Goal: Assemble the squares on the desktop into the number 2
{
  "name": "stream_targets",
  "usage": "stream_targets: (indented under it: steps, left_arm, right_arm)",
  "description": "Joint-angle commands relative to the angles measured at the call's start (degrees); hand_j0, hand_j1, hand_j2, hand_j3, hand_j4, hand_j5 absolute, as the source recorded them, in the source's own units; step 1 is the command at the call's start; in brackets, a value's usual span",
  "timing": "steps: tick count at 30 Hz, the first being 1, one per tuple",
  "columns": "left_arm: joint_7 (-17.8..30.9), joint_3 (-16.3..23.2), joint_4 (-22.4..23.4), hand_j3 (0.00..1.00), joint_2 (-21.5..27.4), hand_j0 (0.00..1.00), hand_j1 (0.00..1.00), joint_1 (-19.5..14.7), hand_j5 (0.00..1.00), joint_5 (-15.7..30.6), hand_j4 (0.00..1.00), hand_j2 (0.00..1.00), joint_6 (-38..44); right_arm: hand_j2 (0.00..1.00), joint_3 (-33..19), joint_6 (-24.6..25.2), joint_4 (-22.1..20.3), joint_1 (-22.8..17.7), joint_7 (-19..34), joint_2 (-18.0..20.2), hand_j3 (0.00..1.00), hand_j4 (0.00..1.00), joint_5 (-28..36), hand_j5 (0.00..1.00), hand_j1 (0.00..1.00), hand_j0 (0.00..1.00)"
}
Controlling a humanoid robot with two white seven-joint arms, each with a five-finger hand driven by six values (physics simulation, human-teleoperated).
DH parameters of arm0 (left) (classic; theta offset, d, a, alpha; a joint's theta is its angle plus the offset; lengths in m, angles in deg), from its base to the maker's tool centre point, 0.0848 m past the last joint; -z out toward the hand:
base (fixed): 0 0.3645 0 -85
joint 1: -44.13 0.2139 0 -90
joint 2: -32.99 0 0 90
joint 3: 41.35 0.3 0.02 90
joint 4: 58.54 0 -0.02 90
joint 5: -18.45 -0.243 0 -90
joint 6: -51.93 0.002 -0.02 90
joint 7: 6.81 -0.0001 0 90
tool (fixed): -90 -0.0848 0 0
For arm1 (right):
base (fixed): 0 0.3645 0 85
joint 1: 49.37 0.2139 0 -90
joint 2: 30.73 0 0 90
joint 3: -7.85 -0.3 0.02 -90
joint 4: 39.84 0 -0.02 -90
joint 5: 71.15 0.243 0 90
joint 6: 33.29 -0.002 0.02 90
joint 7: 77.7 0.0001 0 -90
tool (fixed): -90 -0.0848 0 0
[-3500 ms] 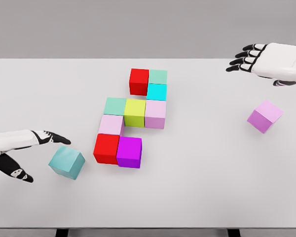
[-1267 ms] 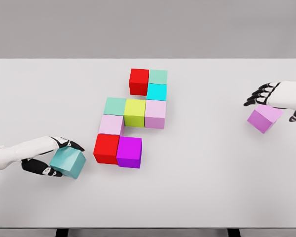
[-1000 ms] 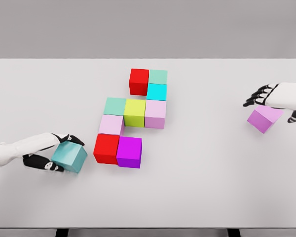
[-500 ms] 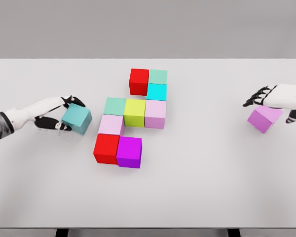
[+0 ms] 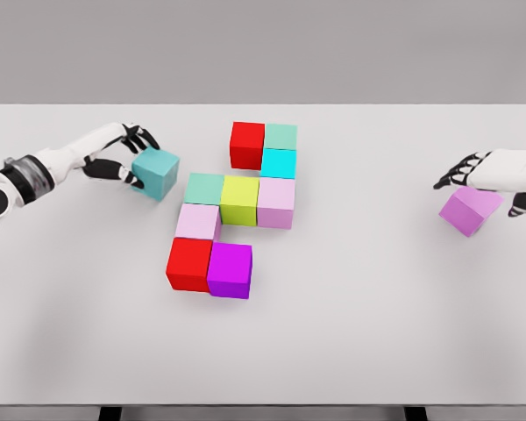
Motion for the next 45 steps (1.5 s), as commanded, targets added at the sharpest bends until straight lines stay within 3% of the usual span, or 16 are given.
stream_targets:
  steps: [1, 5, 17, 19, 22, 25, 30, 33, 34, 39, 42, 44, 45]
  left_arm:
    - [0.0, -0.1, 3.4, 0.53, -2.8, 0.53, 0.53, -0.2, 0.53, 0.3, 0.53, 0.53, 0.2]
    - [0.0, -0.8, 7.3, 0.53, -5.7, 0.53, 0.53, -1.1, 0.53, 0.3, 0.53, 0.53, 0.4]
    - [-0.3, -3.0, 7.9, 0.54, -9.0, 0.54, 0.54, -1.9, 0.54, 0.1, 0.54, 0.54, 4.7]
    - [-0.3, -3.2, 8.4, 0.67, -8.9, 0.67, 0.67, -2.6, 0.67, -0.2, 0.67, 0.67, 4.6]
    - [-0.3, -3.5, 8.3, 0.68, -8.9, 0.68, 0.68, -3.2, 0.68, -0.3, 0.68, 0.68, 4.6]
    - [-0.3, -3.6, 8.2, 0.88, -8.9, 0.88, 0.88, -3.2, 0.88, -0.6, 0.88, 0.88, 4.3]
    - [-0.3, -3.6, 8.2, 0.89, -9.1, 0.89, 0.89, -3.2, 0.89, -0.6, 0.89, 0.89, 4.4]
    - [-0.3, -3.6, 8.1, 0.93, -8.7, 0.93, 0.93, -3.3, 0.93, -0.6, 0.93, 0.93, 4.4]
    - [-0.2, -3.6, 8.0, 1.00, -8.2, 1.00, 1.00, -3.9, 1.00, -0.7, 1.00, 1.00, 4.3]
    - [-0.3, -3.3, 8.0, 1.00, -5.3, 1.00, 1.00, -4.8, 1.00, -0.4, 1.00, 1.00, 3.9]
    - [-0.2, -2.2, 8.2, 1.00, -4.2, 1.00, 1.00, -5.7, 1.00, -7.8, 1.00, 1.00, 0.6]
    - [-0.2, -2.0, 8.3, 0.99, -4.3, 0.99, 0.99, -5.7, 0.99, -19.2, 0.99, 0.99, -1.5]
    - [-0.2, -2.0, 8.6, 1.00, -4.4, 1.00, 1.00, -5.7, 1.00, -22.4, 1.00, 1.00, -1.2]
  right_arm:
    - [1.00, 0.5, 0.1, 0.8, 0.1, 0.0, -0.5, 1.00, 1.00, -0.4, 1.00, 1.00, 1.00]
    - [1.00, 1.3, 0.1, 1.4, 0.6, 0.0, -1.1, 1.00, 1.00, -1.4, 1.00, 1.00, 1.00]
    - [1.00, 2.5, 0.1, 3.3, 1.3, 0.0, -2.4, 1.00, 1.00, -2.9, 1.00, 1.00, 1.00]
    - [1.00, 2.5, 0.1, 3.3, 1.5, 0.0, -2.5, 1.00, 1.00, -2.8, 1.00, 1.00, 1.00]
    - [1.00, 2.5, 0.1, 3.3, 1.7, 0.0, -2.6, 1.00, 1.00, -2.8, 1.00, 1.00, 1.00]
    - [1.00, 2.5, 0.1, 3.3, 1.8, 0.0, -2.7, 1.00, 1.00, -2.8, 1.00, 1.00, 1.00]
    - [1.00, 2.6, 0.1, 3.3, 1.8, 0.0, -2.7, 1.00, 1.00, -3.1, 1.00, 1.00, 1.00]
    - [0.85, 2.5, 0.1, 3.3, 1.8, 0.0, -2.7, 0.85, 0.85, -3.5, 0.85, 0.85, 0.85]
    - [0.74, 2.4, 0.1, 3.3, 1.8, 0.0, -2.7, 0.74, 0.74, -3.5, 0.74, 0.74, 0.74]
    - [0.73, 2.5, 0.1, 3.0, 2.1, 0.0, -2.7, 0.73, 0.73, -3.4, 0.73, 0.73, 0.73]
    - [0.73, 3.0, 0.1, 2.9, 2.1, 0.0, -2.7, 0.73, 0.73, -3.5, 0.73, 0.73, 0.73]
    - [0.73, 3.7, 0.1, 2.6, 2.1, 0.0, -2.7, 0.73, 0.73, -3.5, 0.73, 0.73, 0.73]
    - [0.73, 3.7, 0.1, 2.6, 2.1, 0.0, -2.7, 0.73, 0.73, -3.5, 0.73, 0.73, 0.73]
